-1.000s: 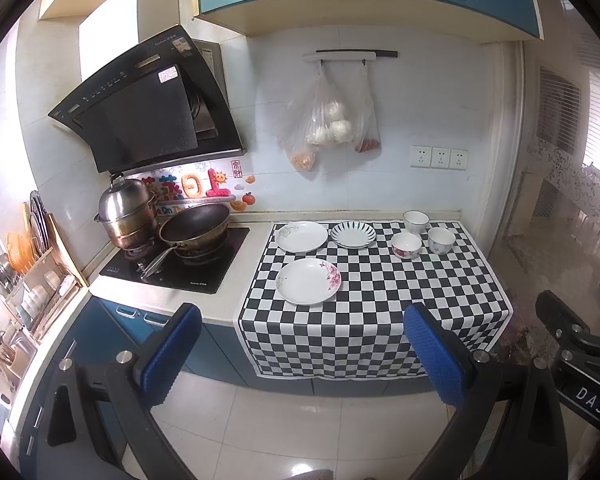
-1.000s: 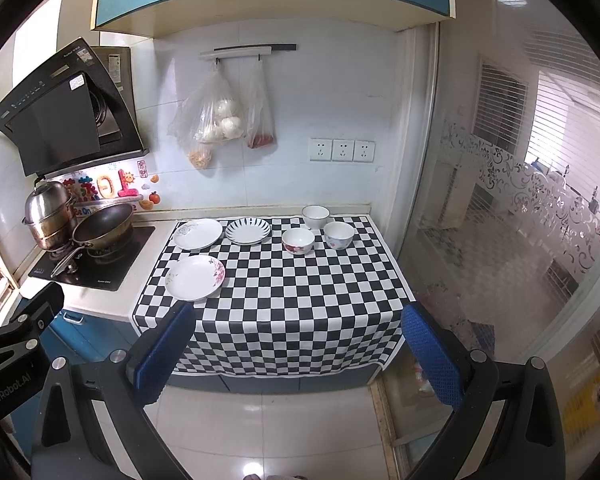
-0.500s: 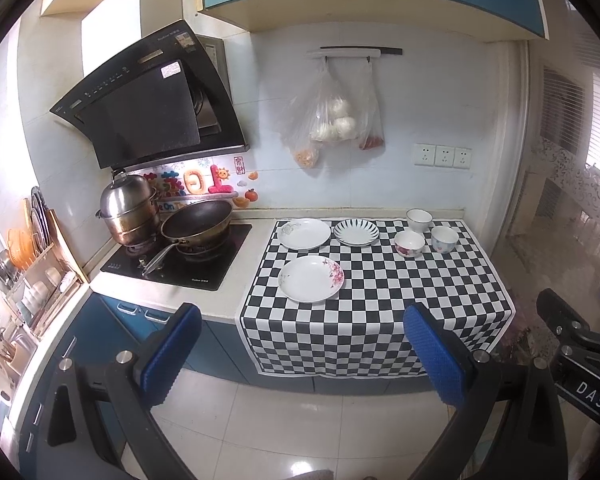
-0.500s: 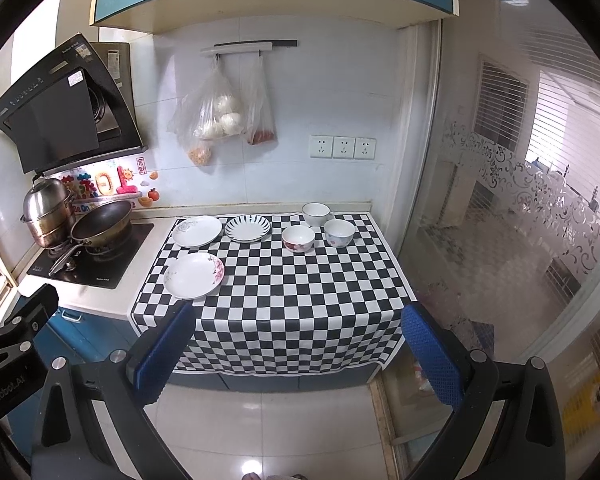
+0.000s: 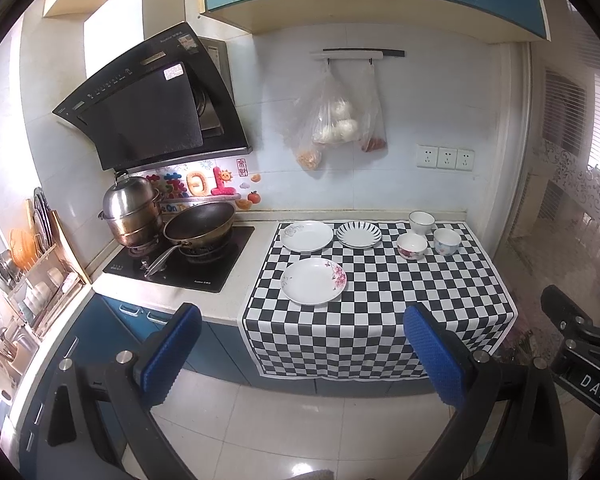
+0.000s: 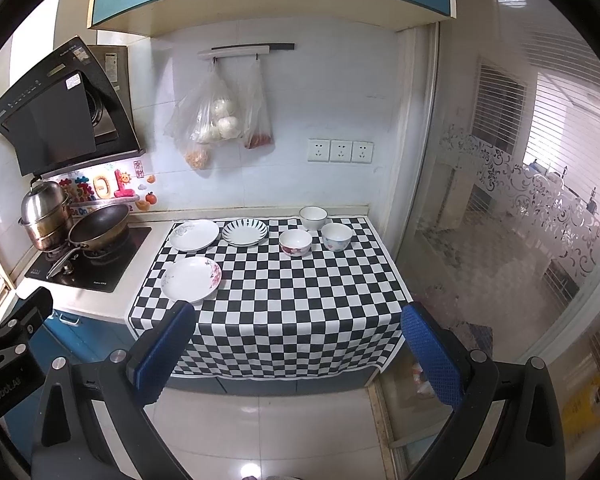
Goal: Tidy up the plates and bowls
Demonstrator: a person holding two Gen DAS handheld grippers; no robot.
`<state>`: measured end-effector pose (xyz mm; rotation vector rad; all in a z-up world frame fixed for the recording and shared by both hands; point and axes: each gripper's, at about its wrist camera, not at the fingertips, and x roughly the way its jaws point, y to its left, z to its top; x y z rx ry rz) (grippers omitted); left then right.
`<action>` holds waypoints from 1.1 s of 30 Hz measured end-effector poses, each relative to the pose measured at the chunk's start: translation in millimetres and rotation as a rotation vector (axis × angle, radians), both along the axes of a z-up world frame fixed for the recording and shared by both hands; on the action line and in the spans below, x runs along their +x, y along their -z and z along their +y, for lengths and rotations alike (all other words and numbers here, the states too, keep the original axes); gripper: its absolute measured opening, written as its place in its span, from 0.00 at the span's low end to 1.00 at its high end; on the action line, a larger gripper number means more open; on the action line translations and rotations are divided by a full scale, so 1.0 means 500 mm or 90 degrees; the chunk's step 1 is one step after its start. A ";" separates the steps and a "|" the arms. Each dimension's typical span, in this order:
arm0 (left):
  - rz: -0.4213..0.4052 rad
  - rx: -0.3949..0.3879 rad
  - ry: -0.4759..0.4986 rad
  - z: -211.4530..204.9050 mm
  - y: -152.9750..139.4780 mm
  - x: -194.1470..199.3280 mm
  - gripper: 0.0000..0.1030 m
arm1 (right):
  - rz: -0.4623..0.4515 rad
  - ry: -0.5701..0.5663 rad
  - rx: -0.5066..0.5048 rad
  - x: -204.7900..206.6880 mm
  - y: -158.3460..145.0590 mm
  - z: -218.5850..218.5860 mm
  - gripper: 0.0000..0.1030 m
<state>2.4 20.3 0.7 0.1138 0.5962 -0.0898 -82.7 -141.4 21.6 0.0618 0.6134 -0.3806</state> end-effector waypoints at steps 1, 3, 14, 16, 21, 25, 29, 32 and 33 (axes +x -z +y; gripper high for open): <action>0.000 0.001 0.000 0.000 0.000 0.001 1.00 | 0.000 0.000 0.000 0.000 0.000 0.000 1.00; 0.000 0.000 0.000 0.000 0.000 0.000 1.00 | 0.000 0.000 0.001 0.001 0.000 -0.002 1.00; 0.000 0.002 0.001 -0.002 0.001 0.002 1.00 | 0.000 0.000 0.001 0.000 0.001 -0.006 1.00; 0.001 0.000 0.001 -0.002 0.001 0.001 1.00 | -0.001 0.002 -0.001 0.002 -0.001 -0.006 1.00; 0.001 0.000 0.001 -0.003 0.000 0.003 1.00 | -0.002 0.007 -0.002 0.008 -0.001 -0.007 1.00; 0.001 0.000 0.001 -0.004 0.001 0.003 1.00 | -0.001 0.007 -0.002 0.016 -0.001 -0.005 1.00; 0.002 0.001 0.003 -0.005 0.002 0.005 1.00 | -0.003 0.007 0.001 0.022 0.002 -0.005 1.00; 0.006 0.002 0.000 0.000 0.010 0.019 1.00 | -0.002 0.009 0.006 0.034 0.008 0.000 1.00; 0.004 0.001 -0.004 0.004 0.013 0.026 1.00 | -0.002 0.010 0.011 0.041 0.012 0.000 1.00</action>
